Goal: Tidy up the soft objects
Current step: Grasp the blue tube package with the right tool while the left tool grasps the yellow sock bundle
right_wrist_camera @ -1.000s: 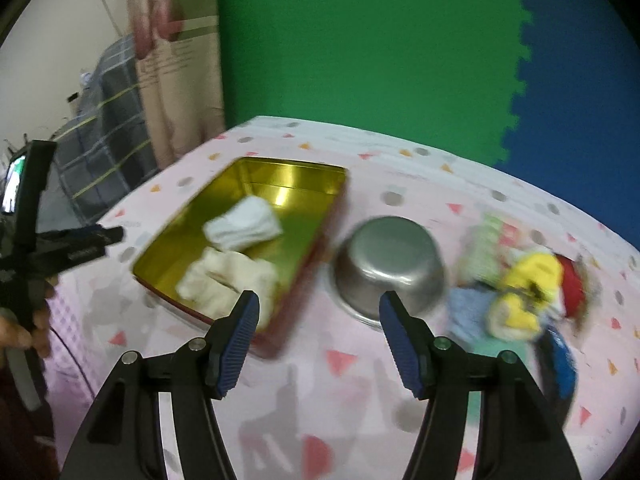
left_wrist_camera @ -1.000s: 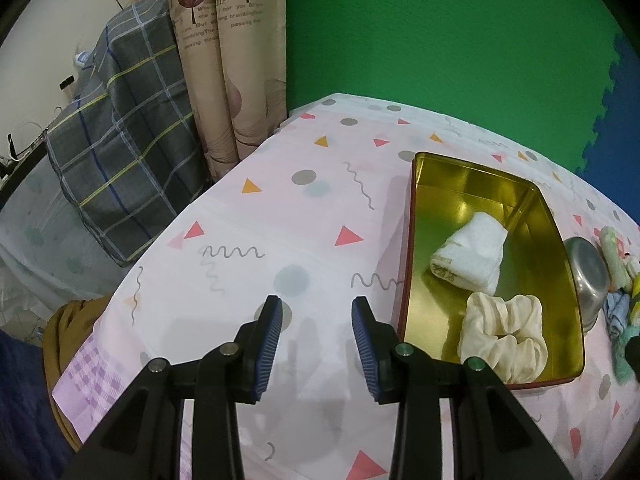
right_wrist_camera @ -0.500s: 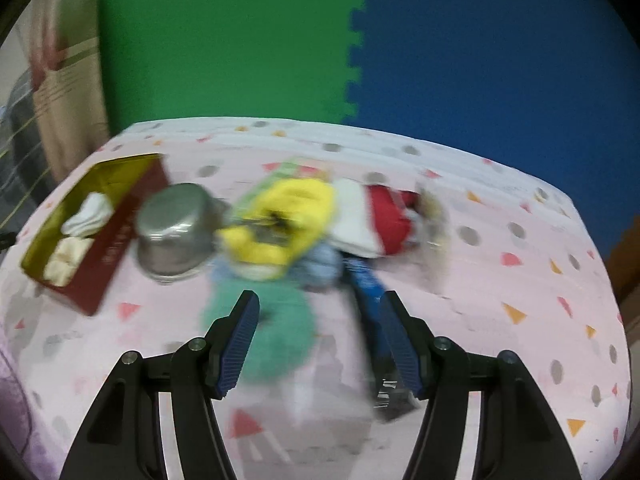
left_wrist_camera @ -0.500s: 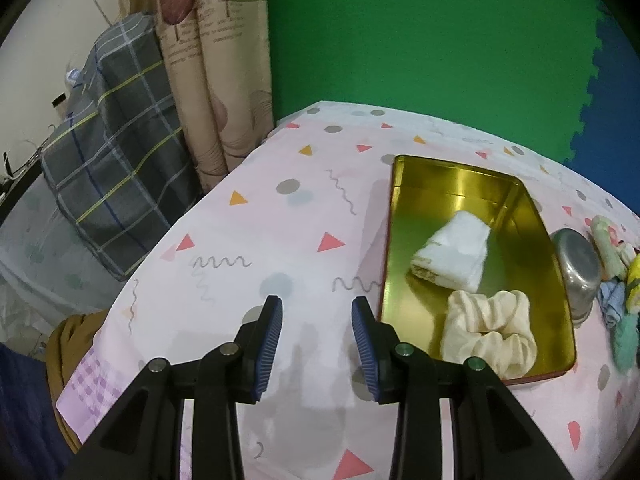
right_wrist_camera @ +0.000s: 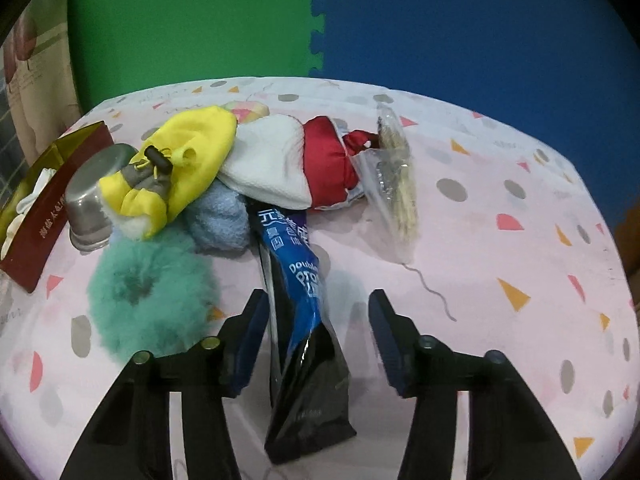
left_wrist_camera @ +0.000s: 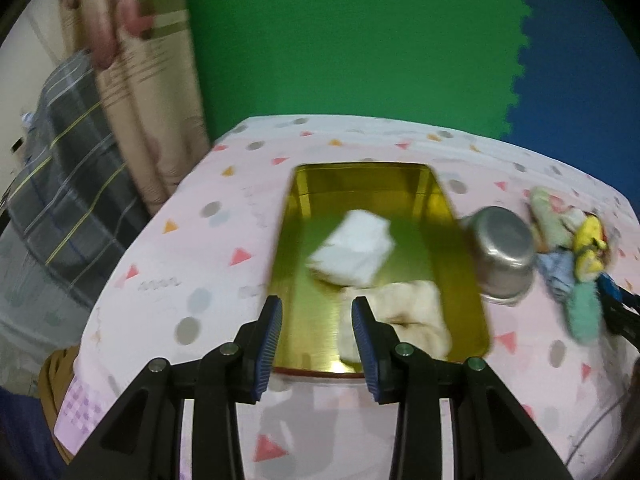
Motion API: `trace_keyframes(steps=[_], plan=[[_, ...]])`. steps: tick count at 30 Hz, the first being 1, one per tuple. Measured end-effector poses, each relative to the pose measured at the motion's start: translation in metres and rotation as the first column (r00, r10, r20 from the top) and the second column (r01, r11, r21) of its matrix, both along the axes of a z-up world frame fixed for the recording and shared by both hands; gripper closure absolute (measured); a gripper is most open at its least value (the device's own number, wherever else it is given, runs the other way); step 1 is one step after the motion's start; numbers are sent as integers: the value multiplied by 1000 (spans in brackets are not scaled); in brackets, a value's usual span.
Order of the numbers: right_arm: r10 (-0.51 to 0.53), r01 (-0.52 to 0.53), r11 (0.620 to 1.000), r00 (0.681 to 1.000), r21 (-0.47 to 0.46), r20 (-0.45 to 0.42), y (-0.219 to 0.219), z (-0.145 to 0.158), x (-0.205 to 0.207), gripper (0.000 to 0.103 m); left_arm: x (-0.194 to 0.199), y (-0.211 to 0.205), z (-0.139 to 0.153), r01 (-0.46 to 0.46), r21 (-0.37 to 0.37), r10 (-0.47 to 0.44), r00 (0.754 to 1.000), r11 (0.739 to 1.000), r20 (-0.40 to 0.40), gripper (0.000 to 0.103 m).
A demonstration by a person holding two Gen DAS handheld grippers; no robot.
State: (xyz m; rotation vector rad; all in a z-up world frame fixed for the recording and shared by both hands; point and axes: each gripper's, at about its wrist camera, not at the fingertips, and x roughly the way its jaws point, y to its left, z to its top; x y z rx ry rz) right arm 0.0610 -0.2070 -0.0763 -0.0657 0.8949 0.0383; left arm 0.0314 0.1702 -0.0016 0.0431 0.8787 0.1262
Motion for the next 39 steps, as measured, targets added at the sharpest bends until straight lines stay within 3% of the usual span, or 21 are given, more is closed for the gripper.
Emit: trace_keyframes(steps=[3,5,11,22,24,25,27,33,39], plan=[[14,-14,1000,1000,3,0,3,-3,6,59,5,-28,0,65,-4,-65,998,998,-8,66],[32,-32,999,999,16,-4,4,-5,9,70,9,-46,0,107,-9,-107,994,994,-15,66],[42,-42,999,999,25,6,5,-5,7,76,19,-105,-1,238,-33,-239,970,971,-38,66],[-18,18,997,1000,70,1,-29,-6,-31,78,30,-195,-1,445,-93,-450,892,891,-42,66],[-21,20,997,1000,79,11,-31,-7,-34,78,33,-210,-1,472,-110,-479,877,875,-44,63],[-21,20,997,1000,79,9,-31,-8,-33,78,34,-215,-1,484,-119,-491,870,867,-44,53],[-20,19,997,1000,75,9,-30,-8,-32,77,36,-227,0,505,-130,-512,858,853,-33,46],[-17,17,996,1000,87,10,-33,-8,-34,76,52,-255,-7,538,-160,-550,834,828,-43,45],[-14,13,995,1000,97,9,-34,-8,-33,75,71,-270,-25,528,-133,-540,837,839,-87,45]])
